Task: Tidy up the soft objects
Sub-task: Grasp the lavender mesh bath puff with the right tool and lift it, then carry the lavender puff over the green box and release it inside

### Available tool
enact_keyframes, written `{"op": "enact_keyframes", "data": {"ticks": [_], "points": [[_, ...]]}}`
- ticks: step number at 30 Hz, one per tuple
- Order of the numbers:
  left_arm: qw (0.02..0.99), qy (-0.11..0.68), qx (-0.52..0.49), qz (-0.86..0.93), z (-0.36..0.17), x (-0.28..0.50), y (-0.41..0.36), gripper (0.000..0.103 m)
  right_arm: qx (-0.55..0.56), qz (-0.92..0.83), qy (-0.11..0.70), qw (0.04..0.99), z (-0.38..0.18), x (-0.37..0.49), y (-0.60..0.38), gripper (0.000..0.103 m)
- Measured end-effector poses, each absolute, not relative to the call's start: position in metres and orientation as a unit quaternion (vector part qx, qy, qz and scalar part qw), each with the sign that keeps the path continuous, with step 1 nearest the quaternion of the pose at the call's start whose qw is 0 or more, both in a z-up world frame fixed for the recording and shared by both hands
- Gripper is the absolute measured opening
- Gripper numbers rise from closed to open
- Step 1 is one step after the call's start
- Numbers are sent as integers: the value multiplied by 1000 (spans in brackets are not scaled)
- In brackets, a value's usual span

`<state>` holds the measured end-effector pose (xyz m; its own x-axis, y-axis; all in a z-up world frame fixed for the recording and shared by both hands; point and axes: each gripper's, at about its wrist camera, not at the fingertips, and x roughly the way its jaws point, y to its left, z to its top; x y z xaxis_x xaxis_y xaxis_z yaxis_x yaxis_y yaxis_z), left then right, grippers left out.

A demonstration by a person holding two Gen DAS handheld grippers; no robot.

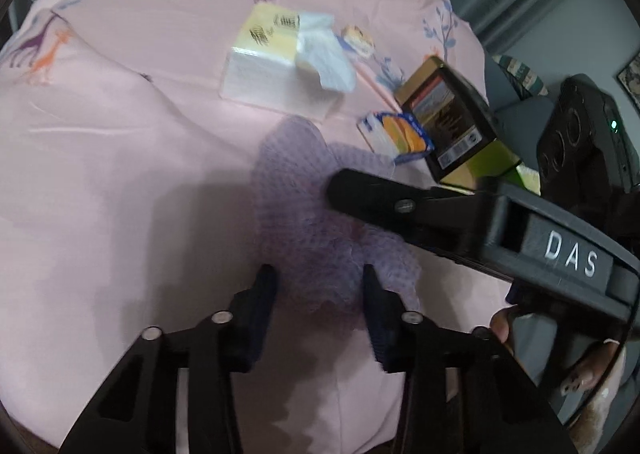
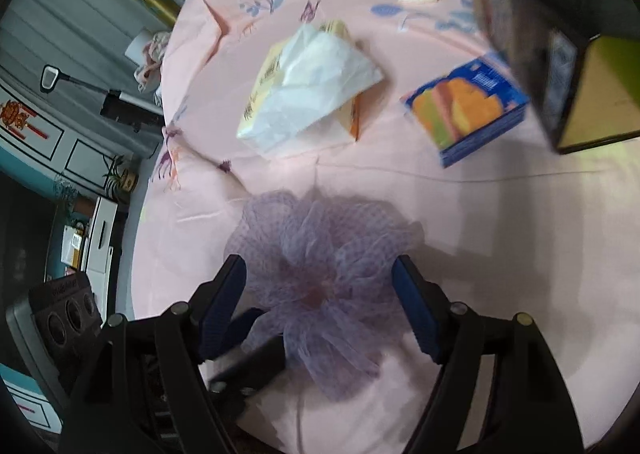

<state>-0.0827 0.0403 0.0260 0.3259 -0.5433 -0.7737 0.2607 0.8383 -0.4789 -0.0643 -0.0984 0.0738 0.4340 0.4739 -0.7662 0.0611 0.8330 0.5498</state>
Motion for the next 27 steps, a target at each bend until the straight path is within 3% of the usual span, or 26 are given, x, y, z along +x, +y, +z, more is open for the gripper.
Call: {"op": "enact_keyframes", "data": {"ticks": [9,18,27], "points": [[811,505,-109,-274,38,-80,18,26,270,161,522,793,64,-65,-101,30],[830,435,-59,-344,97,-87,-30,25,304,133,434,838,122,-92,-163,28],[814,364,-22,-452,165,-75,-149,25,322,38,327,887,186,-118,-281,28]]}}
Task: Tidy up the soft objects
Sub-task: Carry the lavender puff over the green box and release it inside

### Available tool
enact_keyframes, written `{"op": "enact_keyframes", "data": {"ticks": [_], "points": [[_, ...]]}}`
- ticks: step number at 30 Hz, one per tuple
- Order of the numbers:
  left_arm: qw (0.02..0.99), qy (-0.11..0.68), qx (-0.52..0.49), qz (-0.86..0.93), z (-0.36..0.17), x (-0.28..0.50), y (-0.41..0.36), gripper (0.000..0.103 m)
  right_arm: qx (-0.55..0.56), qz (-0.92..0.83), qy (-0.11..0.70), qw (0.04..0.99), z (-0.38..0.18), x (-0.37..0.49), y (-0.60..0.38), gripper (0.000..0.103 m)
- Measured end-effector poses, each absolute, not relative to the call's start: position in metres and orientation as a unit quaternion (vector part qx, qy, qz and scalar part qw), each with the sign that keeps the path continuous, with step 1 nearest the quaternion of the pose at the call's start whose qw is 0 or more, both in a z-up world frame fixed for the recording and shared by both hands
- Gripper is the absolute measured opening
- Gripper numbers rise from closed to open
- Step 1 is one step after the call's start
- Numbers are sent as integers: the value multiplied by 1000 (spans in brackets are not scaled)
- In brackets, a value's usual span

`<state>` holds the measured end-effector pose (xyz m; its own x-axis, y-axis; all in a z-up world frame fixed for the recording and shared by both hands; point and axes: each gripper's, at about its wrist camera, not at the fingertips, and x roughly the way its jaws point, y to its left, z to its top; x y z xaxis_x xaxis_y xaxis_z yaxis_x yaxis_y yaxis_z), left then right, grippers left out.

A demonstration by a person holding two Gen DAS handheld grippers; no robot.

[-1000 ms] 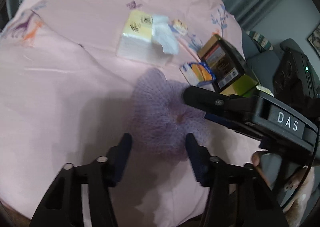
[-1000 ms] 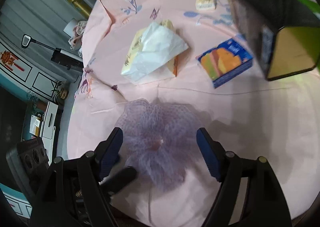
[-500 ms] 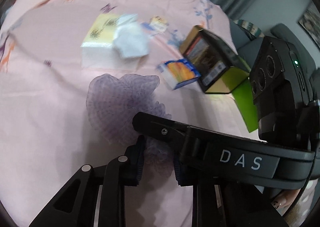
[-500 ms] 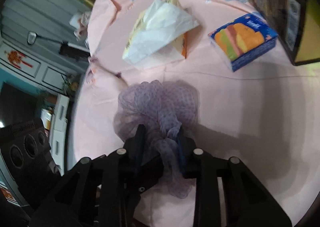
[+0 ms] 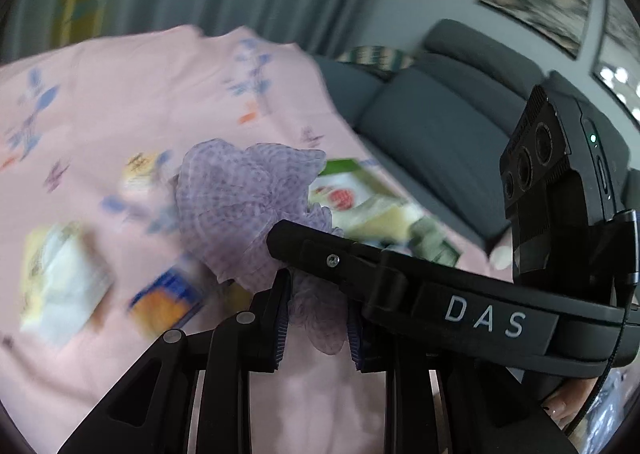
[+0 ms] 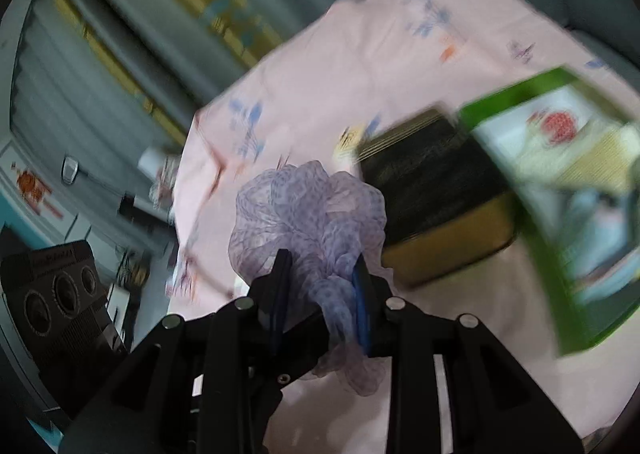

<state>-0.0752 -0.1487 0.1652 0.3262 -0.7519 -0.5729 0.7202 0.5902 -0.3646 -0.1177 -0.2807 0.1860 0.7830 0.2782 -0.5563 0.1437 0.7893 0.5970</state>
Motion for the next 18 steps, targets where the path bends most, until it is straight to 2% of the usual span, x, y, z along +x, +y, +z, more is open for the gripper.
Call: {"op": "enact_keyframes", "data": {"ticks": [9,18], "points": [[783,363,-10,-505,182,-43,-268,25,366,-54,268,889,194,-115,-397,27],[780,406,40,-473,148,-19,-340,25,420,-88,301,852,148,-79,-453,27]]}}
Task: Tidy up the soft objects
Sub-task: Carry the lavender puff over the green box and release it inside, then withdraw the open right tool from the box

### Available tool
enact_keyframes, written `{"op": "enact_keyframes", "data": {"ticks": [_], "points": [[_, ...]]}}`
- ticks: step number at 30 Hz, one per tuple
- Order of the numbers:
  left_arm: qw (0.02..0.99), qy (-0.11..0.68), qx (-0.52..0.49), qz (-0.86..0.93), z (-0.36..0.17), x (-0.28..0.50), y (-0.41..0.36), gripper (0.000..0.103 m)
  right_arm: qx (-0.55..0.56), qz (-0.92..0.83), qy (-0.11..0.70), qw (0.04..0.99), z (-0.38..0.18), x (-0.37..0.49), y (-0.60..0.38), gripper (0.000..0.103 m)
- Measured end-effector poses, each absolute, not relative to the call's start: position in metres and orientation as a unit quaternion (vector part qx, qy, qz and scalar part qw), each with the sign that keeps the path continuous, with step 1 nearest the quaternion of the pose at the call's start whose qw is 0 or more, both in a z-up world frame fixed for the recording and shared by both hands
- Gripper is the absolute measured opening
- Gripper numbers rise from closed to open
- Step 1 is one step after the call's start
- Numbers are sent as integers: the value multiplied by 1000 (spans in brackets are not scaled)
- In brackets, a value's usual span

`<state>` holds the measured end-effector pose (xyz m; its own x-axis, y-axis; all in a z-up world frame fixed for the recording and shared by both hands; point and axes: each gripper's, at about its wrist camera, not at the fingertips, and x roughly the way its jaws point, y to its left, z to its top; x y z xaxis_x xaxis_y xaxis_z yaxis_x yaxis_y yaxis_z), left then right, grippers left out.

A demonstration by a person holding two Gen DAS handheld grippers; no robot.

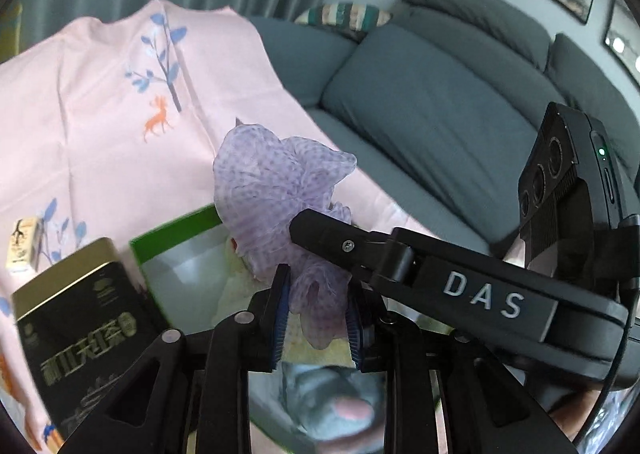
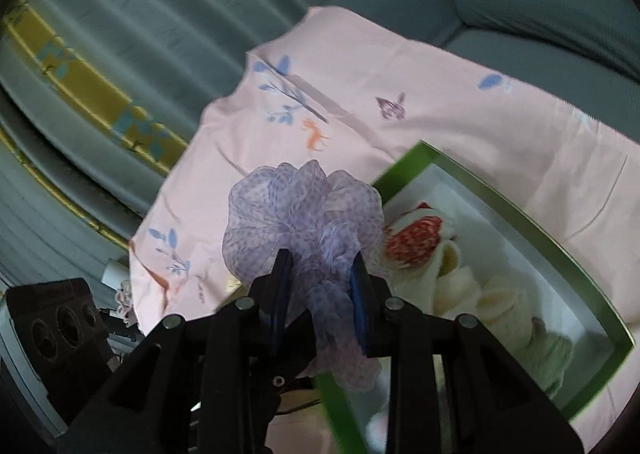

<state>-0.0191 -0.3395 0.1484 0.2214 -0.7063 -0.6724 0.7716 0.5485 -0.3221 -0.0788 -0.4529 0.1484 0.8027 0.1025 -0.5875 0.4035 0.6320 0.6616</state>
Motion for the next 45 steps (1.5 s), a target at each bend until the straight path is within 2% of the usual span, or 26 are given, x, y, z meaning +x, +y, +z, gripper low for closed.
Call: {"op": "enact_keyframes", "data": {"ticks": [11,13,14,15,17,23,26,29,33,45], "points": [[776,436,64,-451,131,-14,-343,26,435,-110,331,830,129,-81,-464,30],[784,430,76,-441,135,-16,-337,39,427,-117,330,833,133,-85,-463,33],[787,428,78,-438,136,-16,-334,53,424,-123,330,835,135,-87,-462,36],[788,428,74,-437,138,-16,-330,66,421,-127,329,836,137,-90,-461,45],[788,430,57,-438,143,-15,-318,74,418,-129,322,839,143,-97,-458,56],[791,429,28,-435,162,-18,-278,77,377,-146,305,862,168,-117,-436,67],[800,422,17,-427,172,-23,-254,81,347,-154,296,877,183,-126,-420,77],[808,417,5,-417,180,-27,-225,84,326,-147,289,888,196,-137,-403,79],[814,412,-13,-409,185,-36,-181,84,310,-136,273,900,203,-151,-375,89],[864,426,-24,-266,140,-59,-32,84,286,-79,358,885,167,-139,-276,90]]}}
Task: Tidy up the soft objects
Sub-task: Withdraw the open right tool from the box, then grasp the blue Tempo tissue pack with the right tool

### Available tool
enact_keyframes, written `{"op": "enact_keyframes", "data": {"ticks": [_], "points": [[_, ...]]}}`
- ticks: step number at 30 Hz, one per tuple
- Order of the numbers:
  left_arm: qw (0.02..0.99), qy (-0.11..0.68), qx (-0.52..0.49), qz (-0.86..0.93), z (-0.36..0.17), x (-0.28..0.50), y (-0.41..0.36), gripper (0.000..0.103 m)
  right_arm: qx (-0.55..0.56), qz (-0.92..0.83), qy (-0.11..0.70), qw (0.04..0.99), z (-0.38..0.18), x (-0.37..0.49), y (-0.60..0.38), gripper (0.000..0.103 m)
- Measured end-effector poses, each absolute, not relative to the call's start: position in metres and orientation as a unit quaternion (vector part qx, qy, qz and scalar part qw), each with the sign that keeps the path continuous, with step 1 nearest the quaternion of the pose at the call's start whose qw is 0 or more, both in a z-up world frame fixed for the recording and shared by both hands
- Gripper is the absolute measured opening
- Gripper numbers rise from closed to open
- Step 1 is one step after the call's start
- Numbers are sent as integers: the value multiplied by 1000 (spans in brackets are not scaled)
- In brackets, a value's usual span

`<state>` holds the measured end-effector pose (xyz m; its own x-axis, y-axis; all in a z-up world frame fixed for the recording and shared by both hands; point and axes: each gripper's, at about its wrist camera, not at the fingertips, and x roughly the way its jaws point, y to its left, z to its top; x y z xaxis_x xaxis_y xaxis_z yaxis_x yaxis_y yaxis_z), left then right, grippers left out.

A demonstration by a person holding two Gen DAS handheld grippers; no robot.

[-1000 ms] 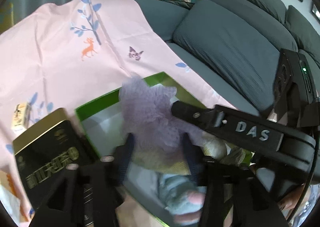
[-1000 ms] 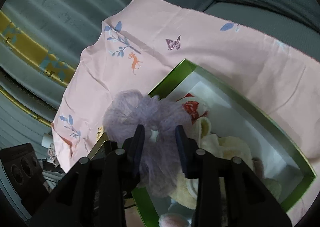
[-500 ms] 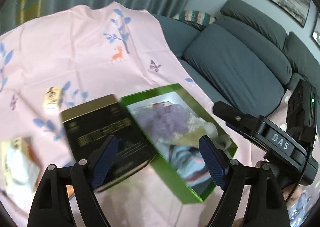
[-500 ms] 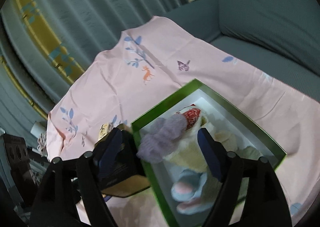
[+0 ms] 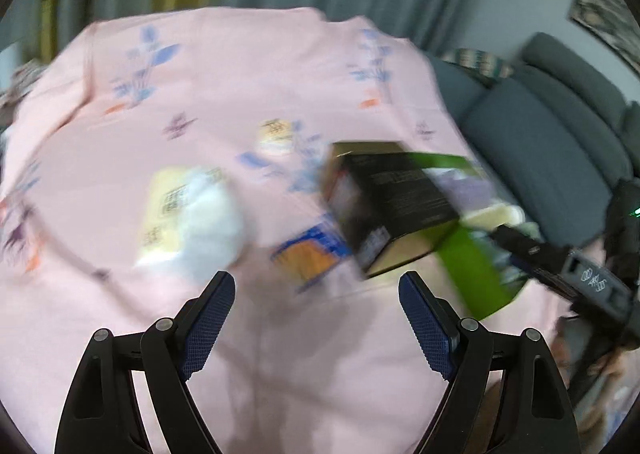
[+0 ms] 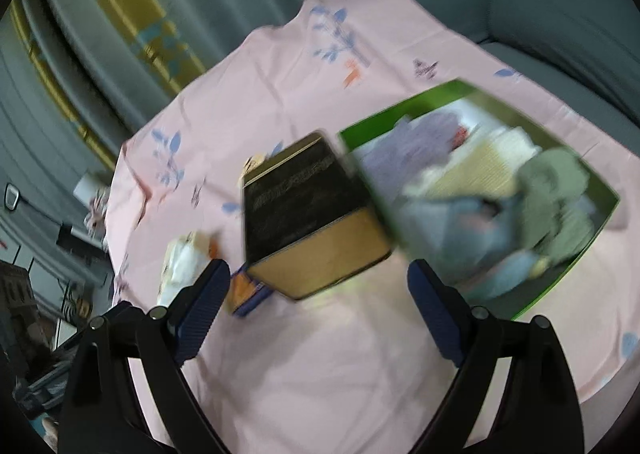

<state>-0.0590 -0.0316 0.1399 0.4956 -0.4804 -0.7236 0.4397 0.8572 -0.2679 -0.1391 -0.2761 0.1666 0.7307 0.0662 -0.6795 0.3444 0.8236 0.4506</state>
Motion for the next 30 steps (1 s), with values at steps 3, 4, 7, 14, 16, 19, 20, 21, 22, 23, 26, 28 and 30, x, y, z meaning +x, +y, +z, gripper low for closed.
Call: {"op": "enact_keyframes", "data": {"ticks": [3,4,7,14,16,19,20,21,22,23,26,28,30], "points": [[861,441,-51,-248,123,-63,3,84,282,-67,370,883,161,-129,-253,90],[859,447,-63,-243,117,-63,14,84,284,-66,374,881,159,-125,-245,90],[853,465,-86,-220,100,-67,44,84,297,-70,393,868,146,-112,-228,90],[846,484,-113,-193,77,-77,86,84,347,-89,433,828,113,-71,-189,86],[847,484,-113,-188,74,-79,93,84,350,-116,443,818,104,-56,-179,84],[849,482,-112,-184,73,-81,102,84,362,-151,448,804,92,-38,-170,81],[850,481,-113,-182,73,-82,106,84,366,-160,450,799,88,-32,-168,81],[851,481,-113,-179,72,-82,109,84,371,-170,453,793,83,-26,-165,81],[851,481,-112,-175,72,-82,112,84,374,-176,457,788,79,-20,-162,81],[852,481,-111,-171,72,-81,116,84,374,-181,462,784,75,-15,-160,81],[855,481,-107,-161,70,-81,124,84,352,-200,472,783,68,-2,-151,77],[855,483,-106,-158,68,-81,128,84,323,-219,472,790,68,4,-144,73],[854,484,-107,-159,67,-81,131,84,308,-221,470,797,68,5,-143,65]]}}
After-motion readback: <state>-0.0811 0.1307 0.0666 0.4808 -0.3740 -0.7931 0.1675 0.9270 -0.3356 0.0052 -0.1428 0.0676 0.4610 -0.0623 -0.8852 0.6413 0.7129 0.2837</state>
